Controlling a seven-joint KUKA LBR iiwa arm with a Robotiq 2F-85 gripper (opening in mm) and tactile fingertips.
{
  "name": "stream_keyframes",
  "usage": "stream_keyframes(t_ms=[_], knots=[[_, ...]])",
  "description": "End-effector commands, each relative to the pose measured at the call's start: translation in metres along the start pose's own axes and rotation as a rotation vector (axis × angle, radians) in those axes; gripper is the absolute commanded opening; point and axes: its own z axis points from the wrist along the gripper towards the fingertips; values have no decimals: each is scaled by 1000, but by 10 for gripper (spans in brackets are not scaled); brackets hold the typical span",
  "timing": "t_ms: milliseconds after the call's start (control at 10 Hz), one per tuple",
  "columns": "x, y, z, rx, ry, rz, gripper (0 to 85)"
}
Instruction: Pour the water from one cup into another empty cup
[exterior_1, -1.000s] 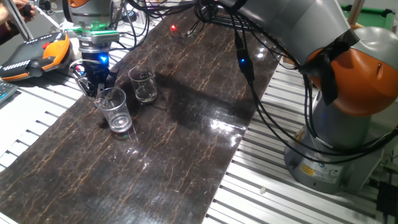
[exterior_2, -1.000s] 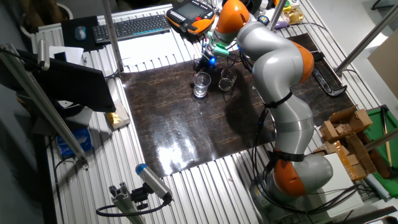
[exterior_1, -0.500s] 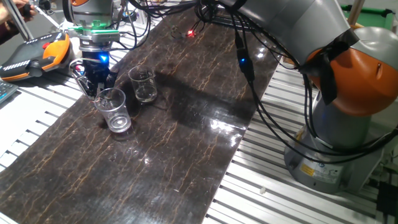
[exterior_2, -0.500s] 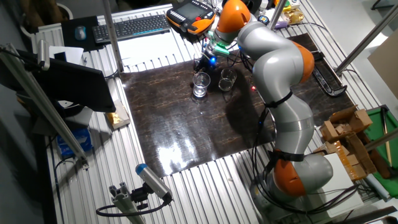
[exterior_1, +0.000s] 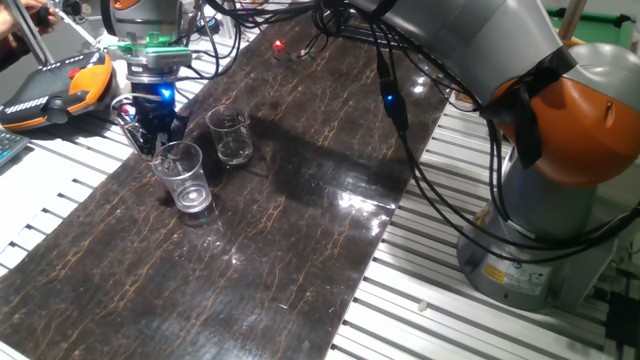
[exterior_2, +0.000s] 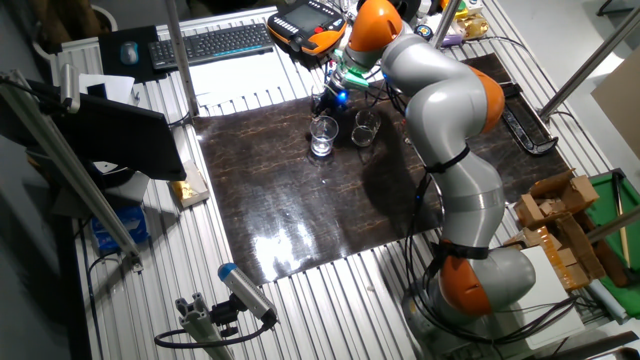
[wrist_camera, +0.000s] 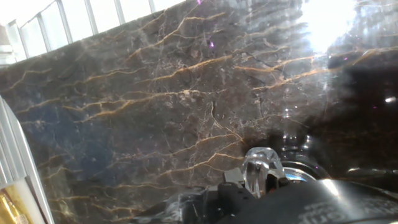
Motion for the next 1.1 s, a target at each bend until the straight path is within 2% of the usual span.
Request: stream_keyframes(t_ms=[0,700,800,1000], knots=[[0,0,0,0,5,16,7],[1,3,-8,-33,10,11,7],[1,5,-10,-50,0,17,7],[0,8,-17,-38,-14,-3,7]])
